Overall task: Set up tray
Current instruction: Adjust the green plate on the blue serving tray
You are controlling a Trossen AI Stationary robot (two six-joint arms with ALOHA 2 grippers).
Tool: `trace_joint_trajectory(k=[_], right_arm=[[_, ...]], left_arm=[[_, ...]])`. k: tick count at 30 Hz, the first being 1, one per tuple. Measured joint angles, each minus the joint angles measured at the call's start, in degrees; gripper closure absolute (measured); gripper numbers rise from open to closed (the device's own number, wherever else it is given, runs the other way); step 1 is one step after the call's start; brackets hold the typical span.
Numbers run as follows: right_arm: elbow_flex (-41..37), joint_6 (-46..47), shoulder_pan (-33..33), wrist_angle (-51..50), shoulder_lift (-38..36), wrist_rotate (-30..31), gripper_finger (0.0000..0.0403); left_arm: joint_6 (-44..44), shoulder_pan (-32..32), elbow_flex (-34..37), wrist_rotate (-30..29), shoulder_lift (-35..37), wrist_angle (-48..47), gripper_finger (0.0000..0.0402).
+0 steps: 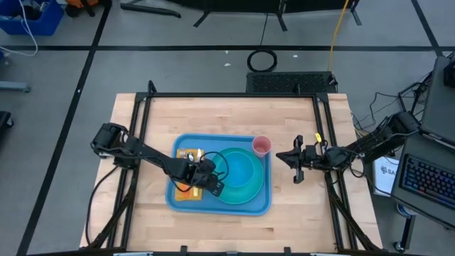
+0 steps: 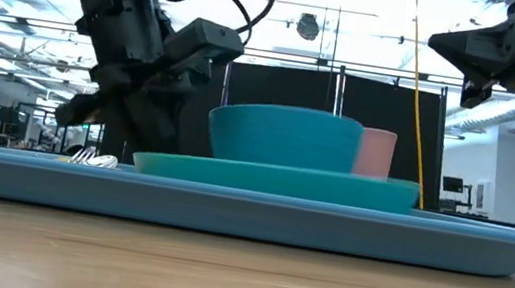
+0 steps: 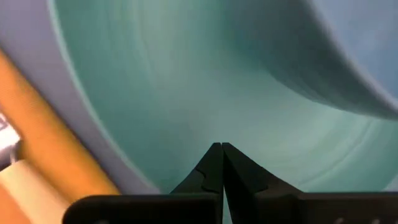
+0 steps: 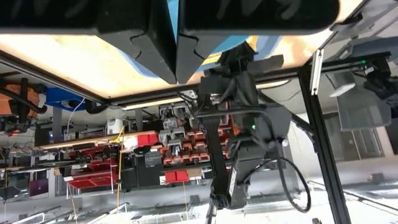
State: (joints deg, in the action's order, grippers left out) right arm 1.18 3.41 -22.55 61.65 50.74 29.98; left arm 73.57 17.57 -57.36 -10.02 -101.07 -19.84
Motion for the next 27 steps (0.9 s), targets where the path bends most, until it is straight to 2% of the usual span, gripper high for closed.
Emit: trace_joint_trajectory(k=[27], right_arm=[[0.01,0.01,0.0,-1.95,-0.04,0.0,0.0403]], left_arm=[[4.98,1.56,0.04,1.44,-0.56,-1.51,0.0396]])
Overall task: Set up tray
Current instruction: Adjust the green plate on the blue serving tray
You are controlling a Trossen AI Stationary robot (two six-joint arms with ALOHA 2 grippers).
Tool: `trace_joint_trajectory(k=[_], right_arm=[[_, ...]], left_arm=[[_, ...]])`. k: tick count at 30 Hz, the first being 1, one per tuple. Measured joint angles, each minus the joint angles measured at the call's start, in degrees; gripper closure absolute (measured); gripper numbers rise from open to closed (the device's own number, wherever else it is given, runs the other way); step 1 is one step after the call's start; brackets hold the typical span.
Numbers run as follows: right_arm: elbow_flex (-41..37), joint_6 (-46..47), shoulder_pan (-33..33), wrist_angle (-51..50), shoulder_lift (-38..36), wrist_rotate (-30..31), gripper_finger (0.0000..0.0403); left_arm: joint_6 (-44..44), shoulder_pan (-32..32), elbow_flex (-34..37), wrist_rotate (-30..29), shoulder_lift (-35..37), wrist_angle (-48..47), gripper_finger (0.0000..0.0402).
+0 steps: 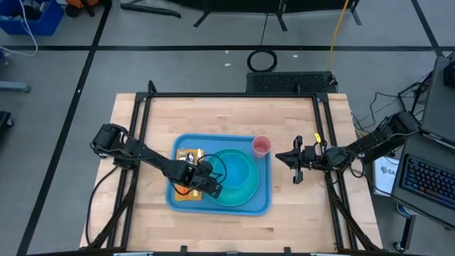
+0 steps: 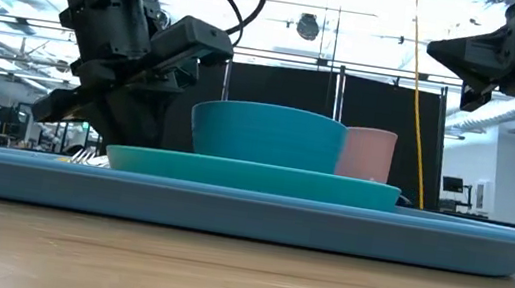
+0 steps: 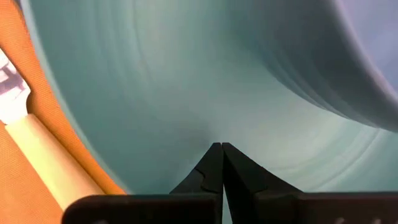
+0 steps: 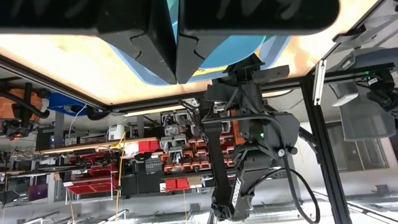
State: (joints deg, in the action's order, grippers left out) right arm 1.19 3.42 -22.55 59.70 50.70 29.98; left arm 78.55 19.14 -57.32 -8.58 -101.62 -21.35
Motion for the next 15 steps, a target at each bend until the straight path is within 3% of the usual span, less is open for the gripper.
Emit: trace_joint_trajectory(k=[15], right_arm=[[-0.02,-0.02,-0.02,0.0,0.0,0.0,0.0403]], left_arm=[[1.07,1.18,0.0,-0.2,0.02,-0.12,0.0395]])
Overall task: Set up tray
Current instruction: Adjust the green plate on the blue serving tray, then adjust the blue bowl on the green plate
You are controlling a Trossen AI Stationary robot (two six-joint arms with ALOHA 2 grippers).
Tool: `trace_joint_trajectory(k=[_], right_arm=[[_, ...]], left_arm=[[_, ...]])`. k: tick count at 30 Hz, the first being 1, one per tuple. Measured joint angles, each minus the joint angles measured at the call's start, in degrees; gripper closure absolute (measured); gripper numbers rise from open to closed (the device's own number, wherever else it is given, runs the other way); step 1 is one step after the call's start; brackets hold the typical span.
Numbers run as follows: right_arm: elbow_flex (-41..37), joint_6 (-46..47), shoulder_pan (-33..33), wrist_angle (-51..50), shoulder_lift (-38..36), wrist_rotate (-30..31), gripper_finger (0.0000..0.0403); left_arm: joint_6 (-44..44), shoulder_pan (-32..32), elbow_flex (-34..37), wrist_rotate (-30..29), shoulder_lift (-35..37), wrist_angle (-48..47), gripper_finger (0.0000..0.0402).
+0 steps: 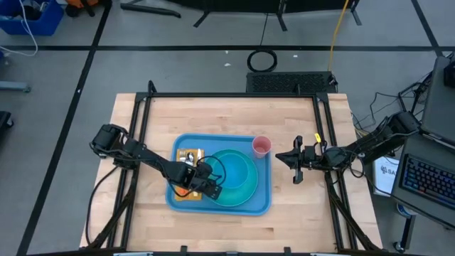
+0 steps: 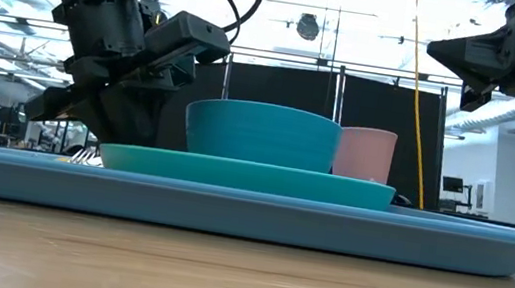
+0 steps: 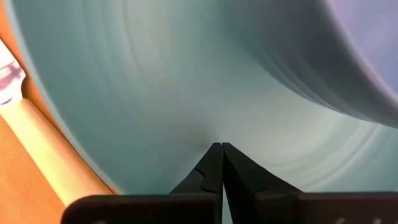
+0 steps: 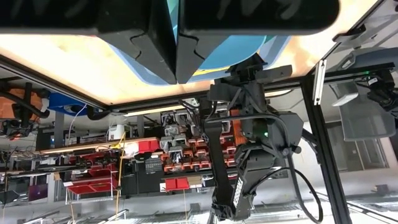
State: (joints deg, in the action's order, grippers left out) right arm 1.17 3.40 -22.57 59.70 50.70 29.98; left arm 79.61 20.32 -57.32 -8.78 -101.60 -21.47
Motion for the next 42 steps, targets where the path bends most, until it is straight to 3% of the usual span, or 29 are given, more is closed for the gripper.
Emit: trace_joint_trajectory(k=[28,42], right_arm=[[0.02,0.02,0.02,-0.02,-0.02,0.0,0.0403],[0.02,0.02,0.02,-0.02,-0.02,0.0,0.0403]], left_arm=[[-0.83,1.55,0.04,-3.99,1.6,-1.33,0.0387],[-2.85,3.55,0.0,-10.88,3.63,-1.82,0.0395]])
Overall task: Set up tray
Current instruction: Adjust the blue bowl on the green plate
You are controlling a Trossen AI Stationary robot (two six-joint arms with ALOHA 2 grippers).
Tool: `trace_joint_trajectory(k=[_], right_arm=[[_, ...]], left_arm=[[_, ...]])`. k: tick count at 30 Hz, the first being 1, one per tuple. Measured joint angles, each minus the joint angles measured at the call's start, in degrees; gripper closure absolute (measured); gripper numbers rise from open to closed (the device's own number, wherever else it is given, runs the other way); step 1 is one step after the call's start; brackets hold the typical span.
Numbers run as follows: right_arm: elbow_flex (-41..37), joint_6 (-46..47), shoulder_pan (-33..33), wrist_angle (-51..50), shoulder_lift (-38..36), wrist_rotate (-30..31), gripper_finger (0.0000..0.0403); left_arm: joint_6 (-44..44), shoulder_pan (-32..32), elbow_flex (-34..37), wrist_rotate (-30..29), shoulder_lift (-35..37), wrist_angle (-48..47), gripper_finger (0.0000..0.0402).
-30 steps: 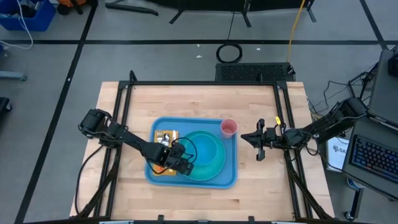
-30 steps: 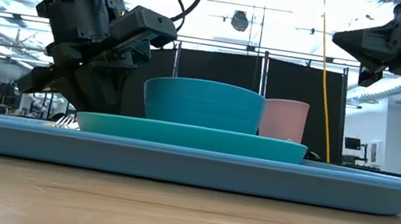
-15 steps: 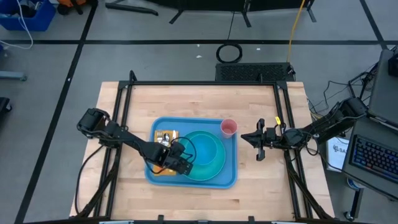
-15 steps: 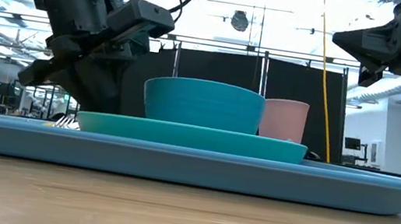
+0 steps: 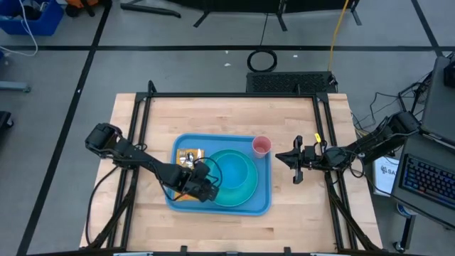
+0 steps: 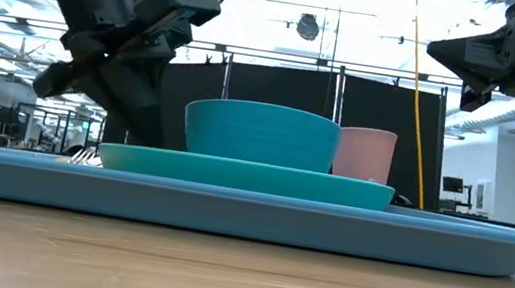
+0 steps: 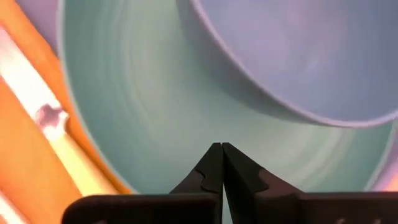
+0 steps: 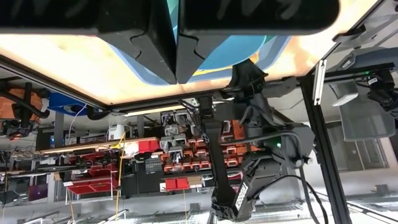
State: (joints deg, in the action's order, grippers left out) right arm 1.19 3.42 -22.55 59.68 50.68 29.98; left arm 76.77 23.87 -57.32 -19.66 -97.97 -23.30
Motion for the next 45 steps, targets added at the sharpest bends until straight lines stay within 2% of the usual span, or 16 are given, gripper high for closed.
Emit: trace_joint_trajectory(k=[8,14,21,26,30,32,36,42,45], right_arm=[[-0.02,0.0,0.0,0.01,0.0,0.0,0.0403],[-0.01,0.0,0.0,0.04,0.0,0.0,0.0403],[-0.02,0.0,-0.02,0.0,0.02,0.0,0.0403],[-0.01,0.0,0.0,0.01,0.0,0.0,0.0403],[-0.02,0.0,-0.02,0.02,0.02,0.0,0.0403],[-0.02,0.0,0.0,0.0,0.02,0.0,0.0403],[0.0,0.0,-0.01,0.02,0.01,0.0,0.0403],[-0.01,0.0,0.0,0.0,0.02,0.0,0.0403],[0.0,0.0,-0.02,0.02,0.02,0.0,0.0403]], left_arm=[[-6.32,2.69,0.0,-8.14,1.36,-0.34,0.0384],[-11.7,4.47,0.0,-16.76,1.38,0.76,0.0398],[-23.35,4.38,-0.02,-22.23,1.4,3.8,0.0397],[-24.12,4.38,-0.02,-25.46,1.5,2.41,0.0399],[-17.62,4.34,0.0,-25.67,4.24,-3.36,0.04],[-17.33,4.34,0.04,-26.52,5.98,-5.34,0.04],[-23.64,3.33,-0.02,-27.31,10.51,-4.22,0.04],[-30.58,-0.9,0.0,-23.19,11.54,-3.64,0.0401],[-33.29,-3.82,0.0,-18.8,11.62,-2.63,0.0401]])
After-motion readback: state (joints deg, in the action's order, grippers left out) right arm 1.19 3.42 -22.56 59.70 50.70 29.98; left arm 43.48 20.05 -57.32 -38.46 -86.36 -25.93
